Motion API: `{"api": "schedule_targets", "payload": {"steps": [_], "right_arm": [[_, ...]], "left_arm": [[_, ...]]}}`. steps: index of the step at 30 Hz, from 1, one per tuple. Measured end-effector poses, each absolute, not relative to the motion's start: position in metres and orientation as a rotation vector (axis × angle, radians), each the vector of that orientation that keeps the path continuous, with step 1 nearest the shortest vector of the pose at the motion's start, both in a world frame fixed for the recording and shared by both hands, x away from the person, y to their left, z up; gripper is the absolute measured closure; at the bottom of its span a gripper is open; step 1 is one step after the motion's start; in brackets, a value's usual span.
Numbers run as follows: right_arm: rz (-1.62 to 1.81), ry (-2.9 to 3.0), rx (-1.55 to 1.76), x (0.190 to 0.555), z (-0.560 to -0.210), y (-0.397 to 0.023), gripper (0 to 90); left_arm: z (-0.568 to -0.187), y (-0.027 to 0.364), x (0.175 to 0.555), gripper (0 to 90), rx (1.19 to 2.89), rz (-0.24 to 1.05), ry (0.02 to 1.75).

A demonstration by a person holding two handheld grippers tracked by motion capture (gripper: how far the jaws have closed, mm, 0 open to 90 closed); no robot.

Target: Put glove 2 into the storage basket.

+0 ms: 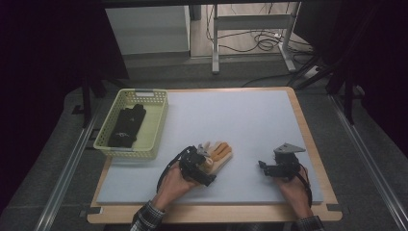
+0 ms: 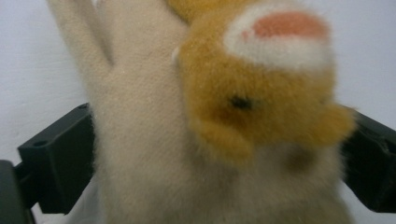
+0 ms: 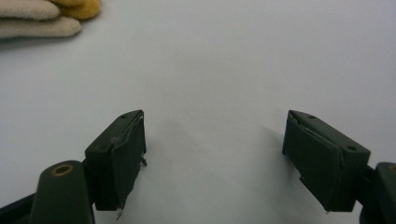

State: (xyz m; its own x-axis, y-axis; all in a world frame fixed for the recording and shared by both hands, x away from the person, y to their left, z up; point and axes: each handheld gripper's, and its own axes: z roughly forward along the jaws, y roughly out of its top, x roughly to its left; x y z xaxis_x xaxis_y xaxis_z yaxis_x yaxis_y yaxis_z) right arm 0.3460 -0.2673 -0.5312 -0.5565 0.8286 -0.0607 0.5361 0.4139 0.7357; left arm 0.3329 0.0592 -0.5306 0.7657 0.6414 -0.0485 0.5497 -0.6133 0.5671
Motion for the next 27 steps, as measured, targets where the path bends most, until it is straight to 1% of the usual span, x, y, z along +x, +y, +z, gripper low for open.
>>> {"api": "schedule_targets", "payload": {"steps": [2,7,10,14,20,25,27], "right_arm": [[0.949,2.257,1.164,0.346,-0.531,-0.267,21.0],[0.948,2.256,1.164,0.346,-0.531,-0.267,21.0],[0.949,2.257,1.164,0.346,-0.531,-0.267,21.0],[0.948,2.257,1.164,0.346,-0.531,-0.267,21.0],[0.948,2.256,1.164,0.346,-0.531,-0.267,21.0],[0.948,2.257,1.164,0.346,-0.531,-0.267,21.0],[0.949,2.257,1.165,0.346,-0.531,-0.267,21.0]], "left_arm": [[-0.529,0.059,0.331,9.4,2.386,0.226,0.891],[-0.525,0.059,0.327,30.4,2.383,0.231,0.87],[-0.523,0.059,0.326,41.0,2.388,0.226,0.868],[-0.521,0.059,0.325,52.9,2.394,0.216,0.864],[-0.516,0.067,0.327,62.4,2.359,0.153,0.87],[-0.508,0.071,0.328,65.9,2.352,0.179,0.873],[-0.504,0.072,0.329,66.0,2.351,0.181,0.876]]}}
